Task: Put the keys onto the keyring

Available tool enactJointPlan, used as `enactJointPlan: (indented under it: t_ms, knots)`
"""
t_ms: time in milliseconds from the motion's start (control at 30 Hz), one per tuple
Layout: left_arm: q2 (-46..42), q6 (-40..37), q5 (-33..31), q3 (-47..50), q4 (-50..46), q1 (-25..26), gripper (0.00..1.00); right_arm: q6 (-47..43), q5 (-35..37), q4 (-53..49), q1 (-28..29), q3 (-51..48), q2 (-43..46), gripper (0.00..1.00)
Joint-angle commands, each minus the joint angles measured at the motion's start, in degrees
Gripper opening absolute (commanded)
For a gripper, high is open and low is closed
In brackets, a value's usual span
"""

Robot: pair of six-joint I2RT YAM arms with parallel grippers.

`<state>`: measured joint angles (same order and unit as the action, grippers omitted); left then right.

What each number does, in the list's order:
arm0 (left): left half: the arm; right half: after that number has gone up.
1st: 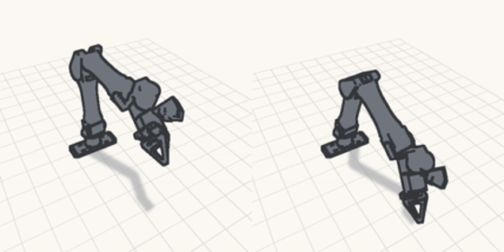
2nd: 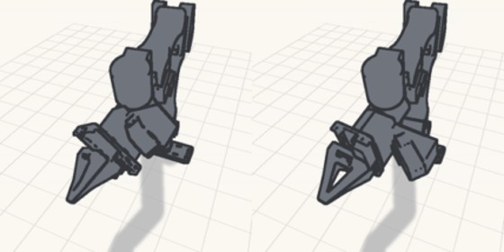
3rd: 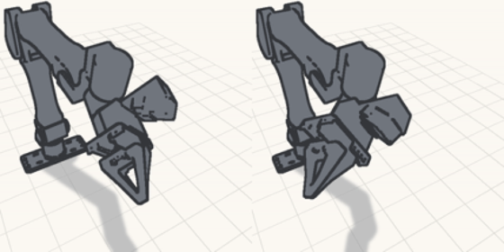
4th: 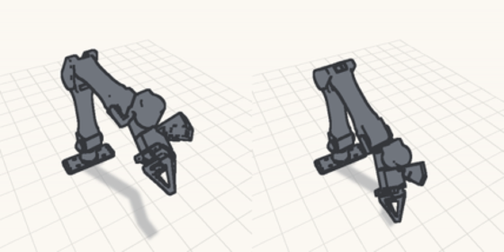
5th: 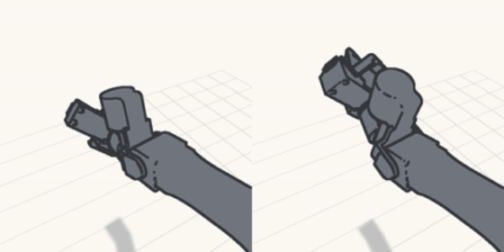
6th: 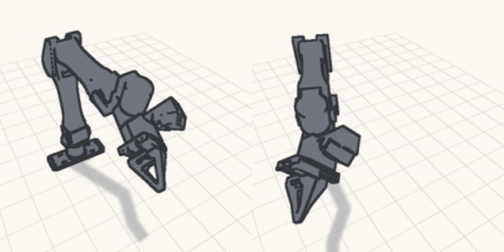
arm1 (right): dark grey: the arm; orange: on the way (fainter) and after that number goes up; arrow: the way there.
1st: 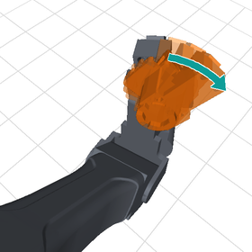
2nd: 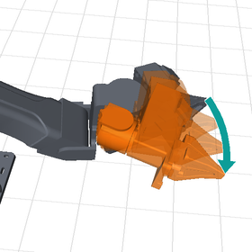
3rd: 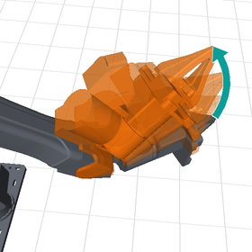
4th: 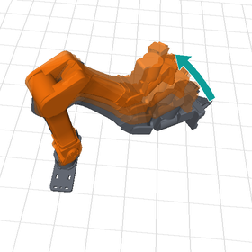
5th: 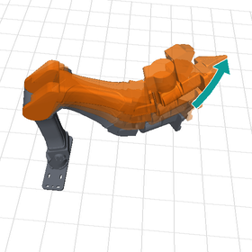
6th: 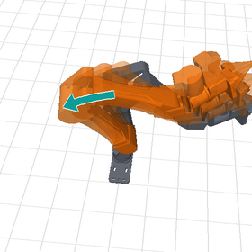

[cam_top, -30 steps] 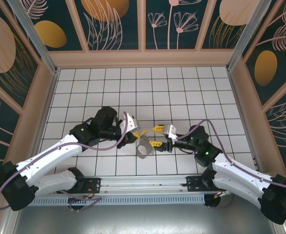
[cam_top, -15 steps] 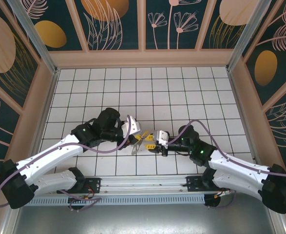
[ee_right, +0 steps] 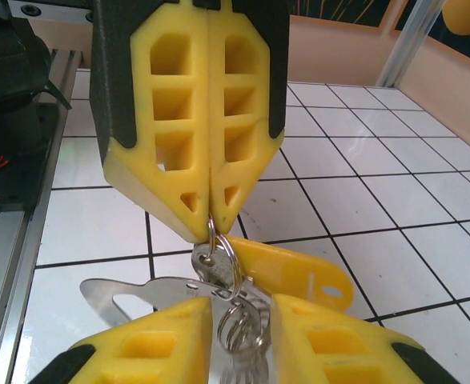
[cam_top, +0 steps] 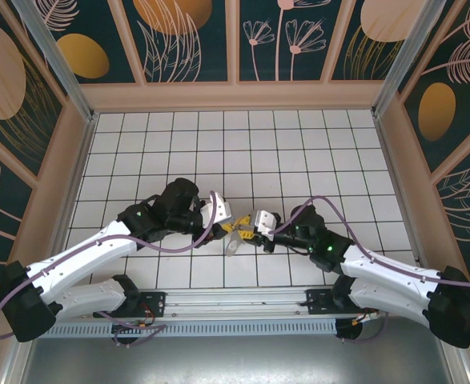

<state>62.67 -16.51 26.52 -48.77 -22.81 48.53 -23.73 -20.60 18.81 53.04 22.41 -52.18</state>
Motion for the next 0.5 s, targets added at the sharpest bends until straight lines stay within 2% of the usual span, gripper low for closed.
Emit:
enactJointPlan:
  t_ms: [0, 467]
  knots:
    - [0.1, -1.4, 0.8, -2.2, -0.2, 0.5, 0.00, -1.0, -0.2, 0.5, 0.7, 2.2, -0.5, 0.26]
    - [0.6, -1.2, 0.0, -2.8, -0.3, 1.3, 0.00, -0.4, -1.2, 2.5, 1.1, 2.2, -1.8, 0.24]
